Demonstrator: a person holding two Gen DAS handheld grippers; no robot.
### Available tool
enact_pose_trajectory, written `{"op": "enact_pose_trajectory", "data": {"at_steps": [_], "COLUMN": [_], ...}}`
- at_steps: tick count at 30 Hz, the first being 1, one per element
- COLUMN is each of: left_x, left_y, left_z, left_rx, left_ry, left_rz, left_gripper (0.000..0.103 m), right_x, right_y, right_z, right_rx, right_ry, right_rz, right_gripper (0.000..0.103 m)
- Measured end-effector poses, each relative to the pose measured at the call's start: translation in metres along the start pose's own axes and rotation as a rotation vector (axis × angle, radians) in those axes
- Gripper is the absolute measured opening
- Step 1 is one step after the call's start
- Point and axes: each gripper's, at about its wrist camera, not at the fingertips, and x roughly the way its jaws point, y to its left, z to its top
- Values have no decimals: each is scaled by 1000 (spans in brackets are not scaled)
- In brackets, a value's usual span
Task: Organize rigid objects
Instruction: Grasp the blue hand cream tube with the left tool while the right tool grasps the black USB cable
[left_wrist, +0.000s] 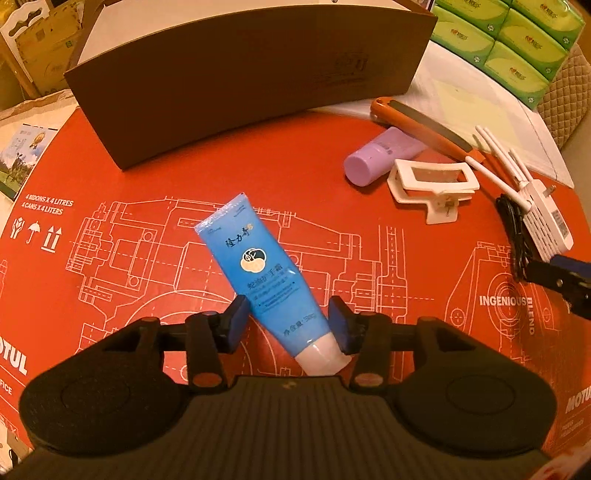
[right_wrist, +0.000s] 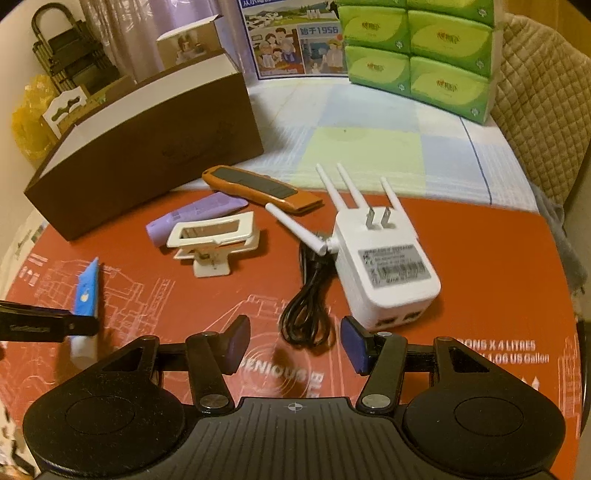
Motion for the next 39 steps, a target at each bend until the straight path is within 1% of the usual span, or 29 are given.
{"op": "enact_pose_trajectory", "data": {"at_steps": [1,3,5,8,9,13,19,22,24,28,32,35,39], "left_x": [0,2,3,2,1,-1,-5,-6,-6,-4,3,7,7], "left_y": [1,5,10,15,16,21,31,33,34,32,27,27,26], "left_z": [0,0,0,-1,-2,-5,-7,-7,-7,-6,-3,-2,0], "left_rx": [-3,-11,-19,-17,-13,-4,-4,18,33,48,56,46,48], "left_ry": [0,4,10,8,5,6,8,6,3,-1,4,5,1], "left_rz": [1,1,4,-1,-1,-3,-5,12,21,21,29,38,39], "left_gripper": [44,44,43,43,43,43,39,38,38,36,36,34,34], "right_x": [3,12,21,31,32,32,23,17,15,17,22,27,32], "right_y": [0,0,0,-1,-1,3,12,18,22,24,26,30,31], "right_z": [1,2,3,3,3,0,-13,-22,-25,-22,-17,-12,-6], "right_rx": [-9,-20,-29,-25,-29,-88,-159,-187,-199,-181,-154,-149,-124], "right_ry": [2,13,24,31,15,7,33,56,64,71,64,58,52], "right_rz": [1,-3,-7,-20,-23,-23,25,65,73,52,33,17,10], "right_gripper": [52,48,40,35,31,27,27,27,27,28,32,32,33]}}
